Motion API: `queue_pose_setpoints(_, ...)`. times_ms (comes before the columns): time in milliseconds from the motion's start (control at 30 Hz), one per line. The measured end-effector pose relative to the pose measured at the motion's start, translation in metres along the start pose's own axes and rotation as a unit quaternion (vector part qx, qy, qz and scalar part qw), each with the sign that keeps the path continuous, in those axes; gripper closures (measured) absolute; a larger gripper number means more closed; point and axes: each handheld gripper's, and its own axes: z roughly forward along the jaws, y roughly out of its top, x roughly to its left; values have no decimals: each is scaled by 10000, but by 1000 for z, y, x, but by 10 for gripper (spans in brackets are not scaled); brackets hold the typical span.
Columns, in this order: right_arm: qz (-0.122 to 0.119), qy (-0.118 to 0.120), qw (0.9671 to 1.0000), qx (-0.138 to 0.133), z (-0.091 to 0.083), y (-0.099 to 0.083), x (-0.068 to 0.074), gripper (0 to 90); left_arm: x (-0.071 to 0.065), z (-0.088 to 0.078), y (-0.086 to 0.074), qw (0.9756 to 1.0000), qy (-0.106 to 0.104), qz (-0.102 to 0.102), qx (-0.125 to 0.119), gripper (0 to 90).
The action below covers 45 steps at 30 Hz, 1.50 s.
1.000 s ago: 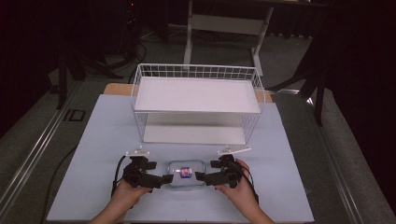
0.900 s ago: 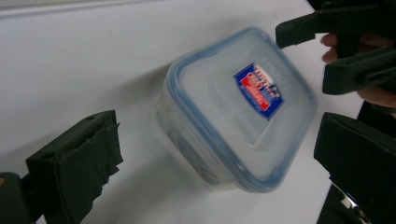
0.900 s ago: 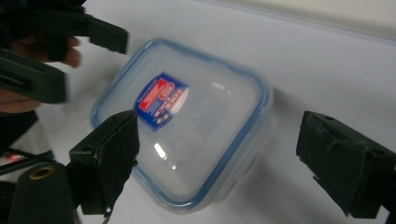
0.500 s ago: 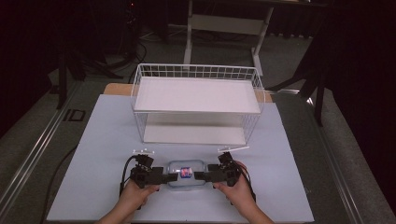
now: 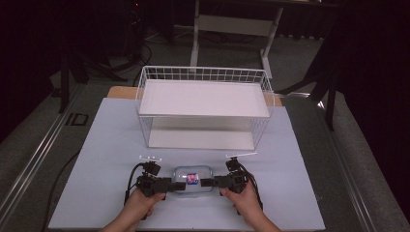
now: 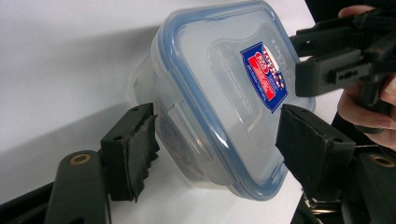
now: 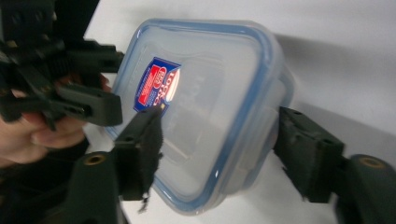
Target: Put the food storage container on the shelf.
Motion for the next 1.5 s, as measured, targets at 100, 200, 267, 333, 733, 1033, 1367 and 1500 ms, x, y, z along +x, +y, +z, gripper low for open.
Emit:
queue_pose_setpoints(100, 120, -23, 9999, 32, -1, 0, 0, 384, -4, -2, 0, 9999, 84, 78, -12, 343)
queue_pose_setpoints(200, 95, -143, 9998, 45, -2, -1, 5, 390, -8, -3, -1, 9996, 185, 229, 24, 357)
queue_pose_setpoints(267, 118, -189, 9998, -8, -3, -2, 7, 403, -13, -4, -3, 9992, 277, 277, 10, 362)
queue_pose_setpoints(333, 101, -237, 9997, -20, -4, -3, 10, 410, -14, -7, -3, 9995, 299, 118, -64, 402)
queue_pose_setpoints(733, -34, -470, 9989, -84, -9, -7, 23, 425, -29, -11, -7, 9975, 652, 237, -127, 456)
queue_pose_setpoints(1033, -255, -569, 9977, -280, -14, 1, 27, 424, -31, -12, 4, 9968, 692, 282, -276, 464)
queue_pose_setpoints(1367, -398, -677, 9950, -619, -23, 28, 28, 423, -32, -11, 39, 9953, 757, 380, -479, 459)
queue_pose_setpoints(1500, -414, -703, 9937, -768, -25, 39, 25, 422, -28, -9, 52, 9944, 755, 440, -595, 459)
